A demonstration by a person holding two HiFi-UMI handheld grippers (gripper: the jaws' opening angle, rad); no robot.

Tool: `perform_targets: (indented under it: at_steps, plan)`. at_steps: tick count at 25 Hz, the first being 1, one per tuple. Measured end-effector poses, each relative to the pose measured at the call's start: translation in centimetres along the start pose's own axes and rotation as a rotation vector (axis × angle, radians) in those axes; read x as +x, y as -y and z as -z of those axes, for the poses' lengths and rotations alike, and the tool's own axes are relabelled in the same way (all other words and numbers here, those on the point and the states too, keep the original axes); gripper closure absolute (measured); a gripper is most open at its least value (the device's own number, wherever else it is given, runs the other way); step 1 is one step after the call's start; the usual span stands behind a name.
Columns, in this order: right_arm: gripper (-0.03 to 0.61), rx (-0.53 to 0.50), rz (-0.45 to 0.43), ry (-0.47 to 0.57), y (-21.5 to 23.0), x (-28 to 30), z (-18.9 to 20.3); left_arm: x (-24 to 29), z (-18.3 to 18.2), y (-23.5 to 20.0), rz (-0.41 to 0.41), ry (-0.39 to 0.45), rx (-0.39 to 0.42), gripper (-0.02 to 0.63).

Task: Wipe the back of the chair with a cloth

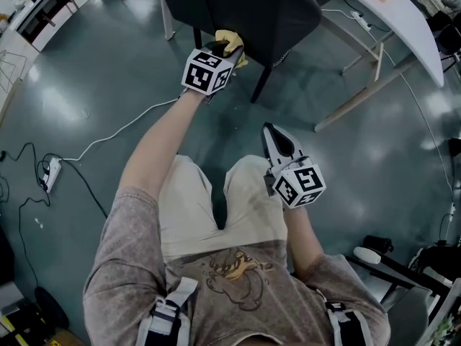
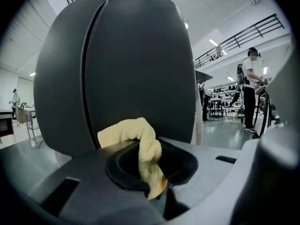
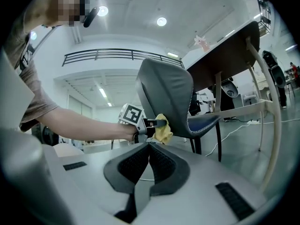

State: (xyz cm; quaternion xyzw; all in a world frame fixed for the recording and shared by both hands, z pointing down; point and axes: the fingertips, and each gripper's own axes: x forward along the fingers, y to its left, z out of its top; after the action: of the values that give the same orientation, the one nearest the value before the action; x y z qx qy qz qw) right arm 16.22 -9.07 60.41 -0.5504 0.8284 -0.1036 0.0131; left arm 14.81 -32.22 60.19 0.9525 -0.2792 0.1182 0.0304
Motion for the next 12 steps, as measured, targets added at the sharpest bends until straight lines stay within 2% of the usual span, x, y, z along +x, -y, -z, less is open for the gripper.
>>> perform_targets:
  at_steps: [4, 9, 12]
  plan:
    - [0.554, 0.003, 0.007, 0.001, 0.2, -0.8, 0.1, 0.2, 0.0, 2.6, 0.048, 0.000, 0.008, 0.552]
    - [0.554, 0.003, 0.020, -0.001, 0.7, -1.4, 0.0, 0.4, -0.4, 4.8, 0.089, 0.009, -0.020, 0.552]
    - [0.554, 0.000, 0.025, 0.000, 1.2, -1.7, -0.1, 0.6, -0.4, 6.5, 0.138, 0.002, 0.008, 0.552]
